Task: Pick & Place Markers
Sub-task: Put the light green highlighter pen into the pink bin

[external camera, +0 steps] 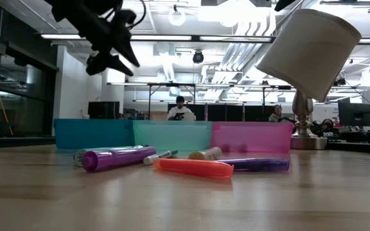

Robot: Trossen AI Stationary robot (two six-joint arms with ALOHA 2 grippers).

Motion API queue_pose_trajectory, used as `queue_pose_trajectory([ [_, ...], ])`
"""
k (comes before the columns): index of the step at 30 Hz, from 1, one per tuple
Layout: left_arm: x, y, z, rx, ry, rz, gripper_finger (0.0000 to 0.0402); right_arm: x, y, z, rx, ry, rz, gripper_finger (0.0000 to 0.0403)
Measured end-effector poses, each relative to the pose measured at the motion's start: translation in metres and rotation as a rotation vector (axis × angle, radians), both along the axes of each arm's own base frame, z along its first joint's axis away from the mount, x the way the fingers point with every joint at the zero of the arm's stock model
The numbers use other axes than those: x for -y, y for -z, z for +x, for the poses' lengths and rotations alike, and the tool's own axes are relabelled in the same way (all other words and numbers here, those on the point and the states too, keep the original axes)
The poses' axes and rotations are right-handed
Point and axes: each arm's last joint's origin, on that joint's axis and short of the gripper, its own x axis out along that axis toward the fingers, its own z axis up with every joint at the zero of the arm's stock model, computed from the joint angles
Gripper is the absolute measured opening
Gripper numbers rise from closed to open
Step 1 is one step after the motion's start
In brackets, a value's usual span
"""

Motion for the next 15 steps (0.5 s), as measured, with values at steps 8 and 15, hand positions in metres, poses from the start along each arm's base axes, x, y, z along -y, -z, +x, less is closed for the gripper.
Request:
queue_pose_trajectory([
  [8,0.055,-0.004,0.02,0.039,0.124,0.044,0.014,-0.01,0.0,-0.001,-0.021,-0.092,-0.002,0.0195],
  [15,0.101,-0.008,0.017,0.049,0.15,0.144,0.014,-0.023,0.004,0.01,-0.021,-0.197,0.026,0.0195],
])
